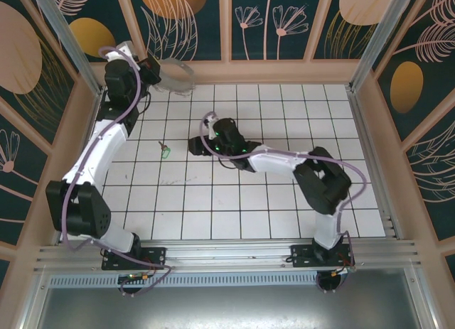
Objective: Put the keys on the keyring
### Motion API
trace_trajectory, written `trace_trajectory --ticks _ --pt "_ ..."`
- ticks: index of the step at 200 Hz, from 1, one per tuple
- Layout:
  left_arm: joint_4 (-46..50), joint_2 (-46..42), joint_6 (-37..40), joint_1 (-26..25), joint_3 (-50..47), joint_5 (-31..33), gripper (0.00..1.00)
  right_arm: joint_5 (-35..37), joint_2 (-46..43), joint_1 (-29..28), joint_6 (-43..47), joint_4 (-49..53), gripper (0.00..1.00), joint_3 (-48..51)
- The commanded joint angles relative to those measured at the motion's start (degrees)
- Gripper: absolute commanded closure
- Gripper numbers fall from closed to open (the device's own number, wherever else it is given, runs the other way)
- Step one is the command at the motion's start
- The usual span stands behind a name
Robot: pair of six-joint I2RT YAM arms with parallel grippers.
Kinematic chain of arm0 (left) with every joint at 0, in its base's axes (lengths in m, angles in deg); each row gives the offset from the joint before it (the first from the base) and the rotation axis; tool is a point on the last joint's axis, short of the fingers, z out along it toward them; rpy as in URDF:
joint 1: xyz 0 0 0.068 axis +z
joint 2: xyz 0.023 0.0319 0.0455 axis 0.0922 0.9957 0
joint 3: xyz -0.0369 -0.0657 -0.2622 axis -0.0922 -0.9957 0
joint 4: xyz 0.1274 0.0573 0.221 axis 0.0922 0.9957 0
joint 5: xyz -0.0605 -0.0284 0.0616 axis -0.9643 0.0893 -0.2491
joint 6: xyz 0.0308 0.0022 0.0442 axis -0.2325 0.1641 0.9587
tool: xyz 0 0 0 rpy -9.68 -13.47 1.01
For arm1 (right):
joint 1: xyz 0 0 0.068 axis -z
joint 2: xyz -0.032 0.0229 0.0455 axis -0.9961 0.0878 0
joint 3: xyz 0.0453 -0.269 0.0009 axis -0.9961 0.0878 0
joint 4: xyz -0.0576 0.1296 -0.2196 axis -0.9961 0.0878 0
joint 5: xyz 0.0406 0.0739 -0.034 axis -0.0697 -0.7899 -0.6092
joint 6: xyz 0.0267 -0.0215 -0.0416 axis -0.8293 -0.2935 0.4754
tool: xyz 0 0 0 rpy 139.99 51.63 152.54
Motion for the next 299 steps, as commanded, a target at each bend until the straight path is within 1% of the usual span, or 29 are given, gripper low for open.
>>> trace_trajectory --ticks 1,25,71,110,126,159,193,216,235,245,270,290,299 --pt "1.34 2.75 2.82 2.11 4.52 -2.02 1.0 1.2 7.38 -1.69 3.87 8.75 0.34 -9.94" --pt "1.1 4.61 2.76 4.31 6.15 -3.17 1.0 2.35 16.42 -2.95 6.22 14.3 0.34 -21.75" --pt "2.49 6.19 4.26 7.09 7.74 -3.82 1.0 8.07 32.62 -5.39 10.38 23.26 0.34 -42.89" --pt "2.45 6.7 3.89 9.3 7.56 -5.58 1.0 11.11 43.43 -6.9 11.26 29.84 0.34 -58.78" --pt "2.04 6.9 3.3 9.79 7.54 -6.22 1.0 11.93 46.65 -7.51 11.74 32.4 0.33 -63.42" --pt "1.23 7.07 2.6 10.4 7.71 -7.07 1.0 13.39 48.1 -8.48 12.61 34.82 0.33 -63.9" --pt "0.44 7.08 1.94 11.07 7.47 -7.9 1.0 18.42 49.06 -10.29 15.55 39.17 0.34 -64.16" --pt "0.18 6.77 1.77 11.46 7.16 -8.34 1.0 21.32 49.71 -11.44 16.82 41.51 0.36 -64.06" --pt "-0.01 6.47 1.77 11.8 6.7 -8.55 1.0 22.5 49.82 -11.93 17.05 42.55 0.42 -63.14" --pt "-0.1 6.25 1.76 11.9 6.45 -8.68 1.0 22.59 49.82 -12.07 16.98 42.98 0.46 -62.64" --pt "-0.35 5.81 1.68 12.08 5.88 -8.79 1.0 22.95 49.23 -12.2 16.83 43.77 0.63 -61.4" --pt "-0.62 5.34 1.59 12.17 5.31 -9.1 1.0 23.13 47.29 -12.25 16.71 43.17 0.76 -58.35" --pt "-0.67 5.16 1.52 12.17 5.16 -9.03 1.0 23.2 45.89 -12.12 16.74 42.43 0.8 -56.45"
